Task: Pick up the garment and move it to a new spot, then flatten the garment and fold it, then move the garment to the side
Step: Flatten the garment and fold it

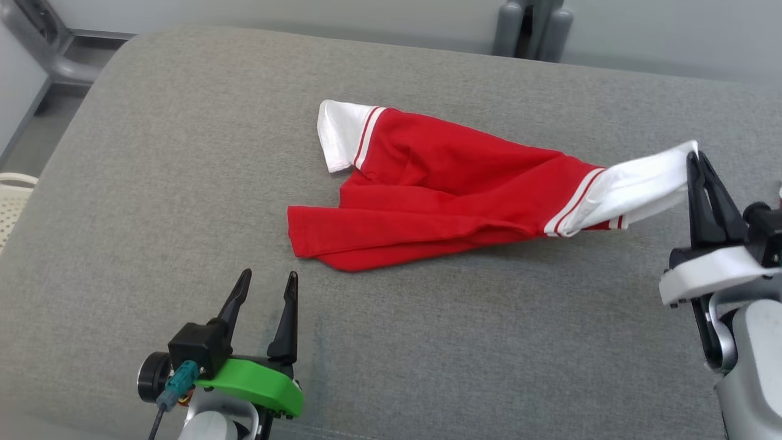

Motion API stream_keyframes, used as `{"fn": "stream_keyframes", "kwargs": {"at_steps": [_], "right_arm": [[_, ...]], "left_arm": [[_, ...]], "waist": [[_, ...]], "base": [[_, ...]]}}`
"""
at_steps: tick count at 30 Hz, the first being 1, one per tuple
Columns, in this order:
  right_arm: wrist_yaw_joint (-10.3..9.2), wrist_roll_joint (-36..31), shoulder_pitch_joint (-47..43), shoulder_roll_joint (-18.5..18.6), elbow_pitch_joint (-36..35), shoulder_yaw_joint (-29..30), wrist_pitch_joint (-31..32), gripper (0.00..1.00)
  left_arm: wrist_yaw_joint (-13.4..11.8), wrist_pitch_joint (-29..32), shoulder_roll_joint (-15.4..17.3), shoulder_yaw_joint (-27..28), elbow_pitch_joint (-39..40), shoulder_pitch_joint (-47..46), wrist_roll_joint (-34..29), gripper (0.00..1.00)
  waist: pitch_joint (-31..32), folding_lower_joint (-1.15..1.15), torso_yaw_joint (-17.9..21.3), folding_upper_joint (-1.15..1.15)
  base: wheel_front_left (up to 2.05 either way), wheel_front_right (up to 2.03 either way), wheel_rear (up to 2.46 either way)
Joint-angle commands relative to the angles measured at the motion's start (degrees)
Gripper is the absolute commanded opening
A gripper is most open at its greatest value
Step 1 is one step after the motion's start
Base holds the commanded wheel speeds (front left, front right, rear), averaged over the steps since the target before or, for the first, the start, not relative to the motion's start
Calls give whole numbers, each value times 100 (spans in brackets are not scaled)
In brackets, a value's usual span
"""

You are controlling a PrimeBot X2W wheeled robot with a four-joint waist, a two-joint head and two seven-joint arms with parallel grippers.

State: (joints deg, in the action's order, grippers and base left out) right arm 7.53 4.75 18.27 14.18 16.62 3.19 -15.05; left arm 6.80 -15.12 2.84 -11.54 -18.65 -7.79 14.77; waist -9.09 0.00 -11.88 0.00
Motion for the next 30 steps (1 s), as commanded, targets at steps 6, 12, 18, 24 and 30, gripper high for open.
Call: {"fn": "stream_keyframes", "kwargs": {"at_steps": [6,12,18,24,30], "right_arm": [[-9,-81,-836,-507,-56,567,-15,100],[-9,-145,-1293,-830,-160,580,-15,100],[-9,-153,-1186,-1009,-219,428,-15,100],[-9,-106,-898,-1067,-232,196,-15,100],[-9,-167,-707,-1092,-243,161,-15,100]], "left_arm": [[2,-1,16,91,-115,0,30,100],[-23,-1,16,221,-260,55,77,100],[-31,-1,15,425,-543,-207,125,100],[55,-1,22,574,-986,-607,163,100],[77,-1,42,793,-1353,-946,253,100]], "waist": [[54,0,618,0],[101,0,852,0],[-62,0,1036,0],[-383,0,1181,0],[-614,0,1283,0]], "base": [[0,0,0],[0,0,0],[0,0,0],[0,0,0],[0,0,0]]}}
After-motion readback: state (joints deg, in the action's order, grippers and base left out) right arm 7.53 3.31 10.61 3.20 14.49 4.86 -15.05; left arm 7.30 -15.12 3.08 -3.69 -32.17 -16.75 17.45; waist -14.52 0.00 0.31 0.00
